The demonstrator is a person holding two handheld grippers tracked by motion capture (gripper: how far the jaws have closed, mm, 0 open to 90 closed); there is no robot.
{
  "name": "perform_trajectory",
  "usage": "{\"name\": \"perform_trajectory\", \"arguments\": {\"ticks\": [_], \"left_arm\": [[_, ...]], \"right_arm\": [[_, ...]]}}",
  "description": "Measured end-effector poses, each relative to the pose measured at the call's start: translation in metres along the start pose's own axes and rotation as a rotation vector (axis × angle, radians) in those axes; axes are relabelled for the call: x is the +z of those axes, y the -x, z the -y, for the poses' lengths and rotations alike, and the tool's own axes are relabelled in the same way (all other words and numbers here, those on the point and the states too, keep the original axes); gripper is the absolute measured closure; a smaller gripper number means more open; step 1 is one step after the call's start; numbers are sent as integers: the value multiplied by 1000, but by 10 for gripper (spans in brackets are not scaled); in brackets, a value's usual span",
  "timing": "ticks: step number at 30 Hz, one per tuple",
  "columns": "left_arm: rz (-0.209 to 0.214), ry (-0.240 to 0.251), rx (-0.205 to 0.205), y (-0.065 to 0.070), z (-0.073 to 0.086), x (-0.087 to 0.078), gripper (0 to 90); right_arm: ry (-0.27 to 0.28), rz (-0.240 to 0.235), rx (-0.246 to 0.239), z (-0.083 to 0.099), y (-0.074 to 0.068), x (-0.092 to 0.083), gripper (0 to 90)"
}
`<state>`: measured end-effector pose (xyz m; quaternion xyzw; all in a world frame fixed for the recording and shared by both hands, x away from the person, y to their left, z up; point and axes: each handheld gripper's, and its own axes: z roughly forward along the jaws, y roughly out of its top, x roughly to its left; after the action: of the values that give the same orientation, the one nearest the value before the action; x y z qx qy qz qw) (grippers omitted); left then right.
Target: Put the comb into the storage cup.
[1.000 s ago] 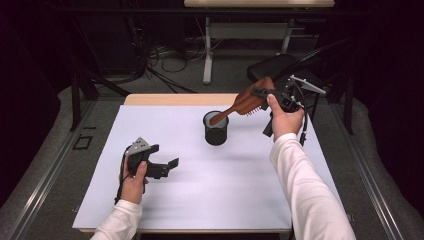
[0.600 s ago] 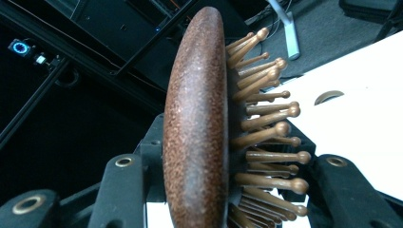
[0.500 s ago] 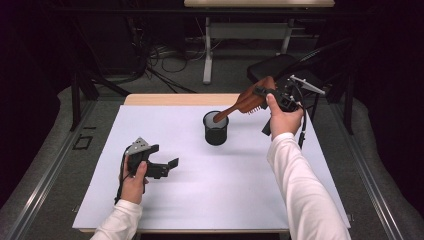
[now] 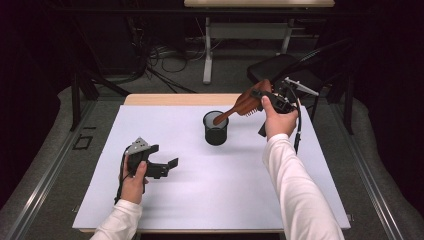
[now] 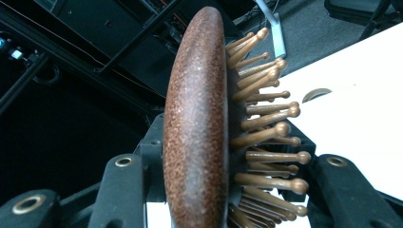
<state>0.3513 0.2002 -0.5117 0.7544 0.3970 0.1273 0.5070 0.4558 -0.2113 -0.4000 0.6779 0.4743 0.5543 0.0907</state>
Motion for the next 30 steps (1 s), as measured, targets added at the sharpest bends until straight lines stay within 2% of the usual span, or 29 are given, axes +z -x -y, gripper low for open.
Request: {"name": "perform_trajectory", "arguments": {"ticks": [3, 12, 20, 30], "left_arm": [[1, 1, -1, 0, 0, 0, 8], [3, -1, -1, 0, 0, 0, 9], [4, 0, -2, -1, 1, 0, 9], [5, 2, -8, -2, 1, 0, 9]], "right_arm": [[-3, 9, -20, 2, -1, 3, 492], [-4, 19, -19, 7, -5, 9, 492], [-23, 29, -48, 14, -9, 18, 492], [-32, 35, -45, 21, -10, 25, 492]]}}
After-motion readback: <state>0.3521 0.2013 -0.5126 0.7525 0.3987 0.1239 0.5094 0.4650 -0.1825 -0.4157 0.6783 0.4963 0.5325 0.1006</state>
